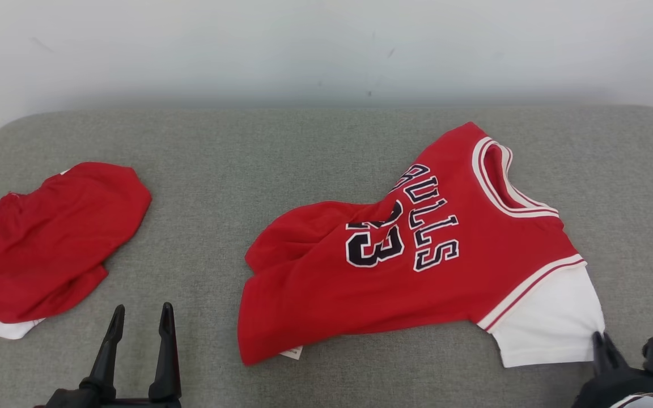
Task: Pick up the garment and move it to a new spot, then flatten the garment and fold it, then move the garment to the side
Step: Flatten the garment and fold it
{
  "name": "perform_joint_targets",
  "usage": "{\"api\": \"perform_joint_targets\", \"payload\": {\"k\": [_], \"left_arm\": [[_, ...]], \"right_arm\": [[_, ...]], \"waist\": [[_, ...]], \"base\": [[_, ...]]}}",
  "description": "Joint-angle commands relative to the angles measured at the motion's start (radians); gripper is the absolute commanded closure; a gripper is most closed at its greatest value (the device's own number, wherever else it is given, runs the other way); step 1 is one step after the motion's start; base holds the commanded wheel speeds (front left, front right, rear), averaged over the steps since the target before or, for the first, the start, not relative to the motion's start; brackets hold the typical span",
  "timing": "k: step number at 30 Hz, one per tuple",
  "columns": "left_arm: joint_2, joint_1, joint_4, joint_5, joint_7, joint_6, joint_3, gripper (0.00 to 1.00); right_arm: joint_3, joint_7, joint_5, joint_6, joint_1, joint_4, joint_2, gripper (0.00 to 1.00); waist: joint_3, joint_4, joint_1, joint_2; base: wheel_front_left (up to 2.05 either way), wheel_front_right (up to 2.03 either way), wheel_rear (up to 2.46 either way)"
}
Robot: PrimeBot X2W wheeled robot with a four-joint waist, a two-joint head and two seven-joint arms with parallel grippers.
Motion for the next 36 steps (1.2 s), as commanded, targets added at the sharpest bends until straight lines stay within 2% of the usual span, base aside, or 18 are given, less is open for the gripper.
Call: {"api": "perform_joint_targets", "payload": {"k": [1, 10, 13, 14, 15, 16, 28, 36], "left_arm": [[0.000, 0.015, -0.003, -0.015, -0.006, 0.004, -0.001, 0.00], [0.000, 0.021, 0.000, -0.015, -0.006, 0.014, 0.003, 0.00], [0.000, 0.021, 0.002, -0.020, -0.006, 0.016, 0.005, 0.00], [0.000, 0.021, 0.002, -0.022, -0.006, 0.016, 0.004, 0.00], [0.000, 0.021, 0.004, -0.023, -0.006, 0.016, 0.002, 0.00], [0.000, 0.021, 0.005, -0.023, -0.006, 0.016, 0.001, 0.00], [0.000, 0.018, 0.009, -0.020, -0.006, 0.005, -0.003, 0.00], [0.000, 0.023, 0.013, -0.021, -0.006, 0.000, -0.014, 0.00]], "right_arm": [[-0.008, 0.001, -0.002, -0.001, 0.018, -0.013, -0.008, 1.00], [-0.072, 0.094, 0.010, -0.001, 0.097, -0.183, -0.054, 1.00], [-0.077, 0.143, 0.020, -0.001, 0.136, -0.249, -0.048, 1.00], [-0.081, 0.147, 0.014, -0.001, 0.142, -0.265, -0.047, 0.91], [-0.088, 0.146, 0.004, -0.001, 0.143, -0.279, -0.044, 0.31], [-0.092, 0.139, -0.006, -0.001, 0.145, -0.296, -0.040, 0.00], [-0.071, 0.012, -0.099, -0.001, 0.124, -0.415, 0.012, 0.00], [0.057, -0.090, -0.069, -0.001, 0.105, -0.420, 0.043, 0.00]], "waist": [[-0.004, -0.008, -0.0001, 0.0000], [-0.014, -0.037, -0.0001, 0.0000], [-0.015, -0.041, -0.0001, 0.0000], [-0.015, -0.041, -0.0001, 0.0000], [-0.015, -0.040, -0.0001, 0.0000], [-0.015, -0.039, -0.0001, 0.0000], [-0.019, -0.012, -0.0001, 0.0000], [-0.026, -0.002, -0.0001, 0.0000]], "base": [[0.00, 0.00, 0.00], [0.00, 0.00, 0.00], [0.00, 0.00, 0.00], [0.00, 0.00, 0.00], [0.00, 0.00, 0.00], [0.00, 0.00, 0.00], [0.00, 0.00, 0.00], [0.00, 0.00, 0.00]]}}
